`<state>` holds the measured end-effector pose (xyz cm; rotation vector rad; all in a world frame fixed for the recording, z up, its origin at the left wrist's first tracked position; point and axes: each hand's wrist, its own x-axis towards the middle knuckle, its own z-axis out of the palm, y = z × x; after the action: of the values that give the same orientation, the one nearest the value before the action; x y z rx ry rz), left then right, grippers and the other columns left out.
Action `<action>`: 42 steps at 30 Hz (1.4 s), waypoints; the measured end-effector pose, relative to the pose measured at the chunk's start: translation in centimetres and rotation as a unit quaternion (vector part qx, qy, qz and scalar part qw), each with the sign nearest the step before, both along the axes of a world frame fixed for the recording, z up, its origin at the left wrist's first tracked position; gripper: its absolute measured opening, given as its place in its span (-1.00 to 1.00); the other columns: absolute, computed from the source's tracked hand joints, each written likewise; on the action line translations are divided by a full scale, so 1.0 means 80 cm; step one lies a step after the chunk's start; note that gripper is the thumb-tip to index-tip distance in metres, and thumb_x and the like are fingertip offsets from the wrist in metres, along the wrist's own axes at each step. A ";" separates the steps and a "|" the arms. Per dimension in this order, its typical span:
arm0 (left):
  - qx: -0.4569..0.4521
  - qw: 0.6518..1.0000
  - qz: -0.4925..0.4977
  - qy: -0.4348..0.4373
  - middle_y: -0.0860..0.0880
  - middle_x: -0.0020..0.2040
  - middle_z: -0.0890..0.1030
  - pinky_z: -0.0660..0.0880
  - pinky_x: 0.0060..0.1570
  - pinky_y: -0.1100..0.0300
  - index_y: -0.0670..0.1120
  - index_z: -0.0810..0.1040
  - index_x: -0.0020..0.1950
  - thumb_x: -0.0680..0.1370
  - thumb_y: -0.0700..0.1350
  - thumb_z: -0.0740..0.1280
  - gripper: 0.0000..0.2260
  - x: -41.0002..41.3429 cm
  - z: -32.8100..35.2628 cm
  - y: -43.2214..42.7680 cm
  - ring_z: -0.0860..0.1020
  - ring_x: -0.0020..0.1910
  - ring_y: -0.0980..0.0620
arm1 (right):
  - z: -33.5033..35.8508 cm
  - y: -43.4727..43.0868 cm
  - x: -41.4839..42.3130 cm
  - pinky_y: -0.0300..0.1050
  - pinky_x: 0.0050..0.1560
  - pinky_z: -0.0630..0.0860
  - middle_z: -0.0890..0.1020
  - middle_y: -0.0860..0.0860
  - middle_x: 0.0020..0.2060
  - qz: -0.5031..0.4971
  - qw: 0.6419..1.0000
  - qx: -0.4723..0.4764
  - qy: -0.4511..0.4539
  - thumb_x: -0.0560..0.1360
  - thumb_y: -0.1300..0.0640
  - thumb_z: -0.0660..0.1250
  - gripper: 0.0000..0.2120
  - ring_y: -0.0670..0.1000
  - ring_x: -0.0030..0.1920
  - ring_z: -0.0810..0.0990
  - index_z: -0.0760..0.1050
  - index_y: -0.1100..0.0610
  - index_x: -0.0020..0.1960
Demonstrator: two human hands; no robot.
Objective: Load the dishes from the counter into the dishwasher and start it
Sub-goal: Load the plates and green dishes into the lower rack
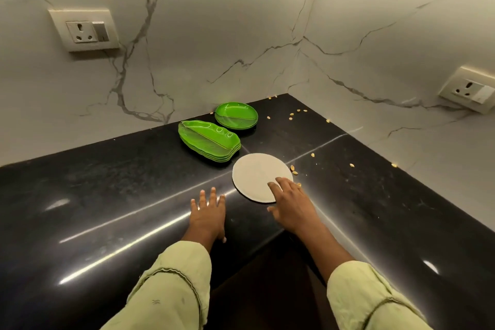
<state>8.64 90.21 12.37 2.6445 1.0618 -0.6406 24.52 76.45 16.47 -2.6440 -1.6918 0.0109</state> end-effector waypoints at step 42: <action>-0.119 0.990 -0.026 0.068 -0.11 0.58 -0.37 0.07 0.50 -0.25 -0.14 -0.34 0.59 0.31 0.06 0.62 0.27 0.048 -0.012 0.060 -0.25 0.53 -0.38 | 0.043 0.104 0.033 0.02 -0.19 0.55 0.57 0.19 0.03 -0.113 0.986 0.002 -0.124 0.58 0.27 0.19 -0.51 0.20 -0.09 0.66 0.25 0.16 0.50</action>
<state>12.49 94.97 11.41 2.4575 0.8909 -0.9106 27.16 84.74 19.95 -2.9198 -1.4301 -0.3350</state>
